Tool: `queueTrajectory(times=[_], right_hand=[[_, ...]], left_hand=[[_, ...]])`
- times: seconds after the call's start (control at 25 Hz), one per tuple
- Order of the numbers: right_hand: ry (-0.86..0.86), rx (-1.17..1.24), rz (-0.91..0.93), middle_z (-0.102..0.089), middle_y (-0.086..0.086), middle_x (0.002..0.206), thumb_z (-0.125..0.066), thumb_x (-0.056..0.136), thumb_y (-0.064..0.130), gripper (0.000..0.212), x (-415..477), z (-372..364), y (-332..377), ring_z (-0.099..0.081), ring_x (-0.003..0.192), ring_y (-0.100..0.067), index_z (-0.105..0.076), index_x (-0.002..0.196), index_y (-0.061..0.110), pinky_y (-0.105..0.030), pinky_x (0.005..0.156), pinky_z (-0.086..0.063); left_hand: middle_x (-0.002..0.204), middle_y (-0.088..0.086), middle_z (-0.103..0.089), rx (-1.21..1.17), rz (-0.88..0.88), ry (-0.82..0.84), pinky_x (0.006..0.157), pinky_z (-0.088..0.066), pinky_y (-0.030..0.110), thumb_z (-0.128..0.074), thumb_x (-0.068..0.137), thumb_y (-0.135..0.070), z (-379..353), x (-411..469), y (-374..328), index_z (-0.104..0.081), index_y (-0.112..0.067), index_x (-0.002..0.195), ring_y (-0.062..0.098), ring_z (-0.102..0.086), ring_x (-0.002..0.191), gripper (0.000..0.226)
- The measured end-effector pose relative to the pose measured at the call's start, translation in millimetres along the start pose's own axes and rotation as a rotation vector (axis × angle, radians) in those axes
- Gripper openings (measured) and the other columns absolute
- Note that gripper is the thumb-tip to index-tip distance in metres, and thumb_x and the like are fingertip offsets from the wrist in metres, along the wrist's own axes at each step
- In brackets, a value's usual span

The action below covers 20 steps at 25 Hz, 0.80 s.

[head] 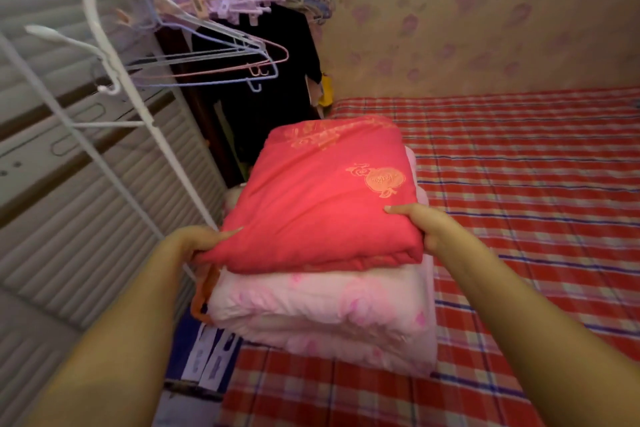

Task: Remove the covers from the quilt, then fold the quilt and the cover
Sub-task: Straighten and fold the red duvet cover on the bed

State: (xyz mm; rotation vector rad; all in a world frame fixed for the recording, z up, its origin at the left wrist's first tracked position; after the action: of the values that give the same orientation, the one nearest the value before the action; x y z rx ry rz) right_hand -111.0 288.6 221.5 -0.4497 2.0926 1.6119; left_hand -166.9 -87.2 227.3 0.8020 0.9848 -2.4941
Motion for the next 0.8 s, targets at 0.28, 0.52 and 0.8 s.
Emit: queueTrajectory(times=[0.28,0.52,0.8], right_hand=[[-0.126,-0.083,0.155,-0.066,-0.014,0.111,-0.071,0.080,0.011,0.043,-15.9,31.7,-73.7,-0.063,0.093,-0.024,-0.056,0.120,0.006,-0.033,0.080,-0.052],[-0.322,-1.116,1.115,-0.050,-0.006,0.127,-0.079,0.069,0.044,0.064,-38.5,51.8,-111.6,-0.045,0.117,-0.021,-0.058,0.125,0.020,-0.038,0.098,-0.040],[-0.084,-1.477,1.428,-0.059,0.002,0.075,-0.053,0.067,0.008,0.034,-32.4,40.6,-100.9,-0.054,0.060,-0.021,-0.065,0.098,0.017,-0.030,0.050,-0.049]], left_hand=[[0.102,0.033,-0.065,-0.094,-0.163,-0.673,0.081,-0.047,0.041,-0.056,0.094,-0.022,-18.9,3.5,24.3,-0.067,0.012,0.101,0.039,-0.063,0.098,0.037],[0.084,0.016,-0.065,0.035,-0.430,-0.928,0.071,-0.050,0.042,-0.051,0.093,-0.038,-84.5,-17.2,39.5,-0.065,-0.004,0.087,0.032,-0.060,0.078,0.037],[0.103,0.024,-0.063,-0.202,-0.140,-0.972,0.077,-0.040,0.034,-0.052,0.095,-0.014,-63.2,-32.6,11.8,-0.052,-0.004,0.087,0.036,-0.059,0.098,0.013]])
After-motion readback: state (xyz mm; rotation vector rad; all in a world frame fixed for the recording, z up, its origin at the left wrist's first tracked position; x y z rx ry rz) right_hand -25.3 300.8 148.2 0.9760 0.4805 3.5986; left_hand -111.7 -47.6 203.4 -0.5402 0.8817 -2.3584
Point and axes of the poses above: each hand's wrist, its own x-axis towards the middle knuckle, its own z-axis out of the back of the hand, y = z × x, the point moved 1 cm from there along x, towards the middle knuckle
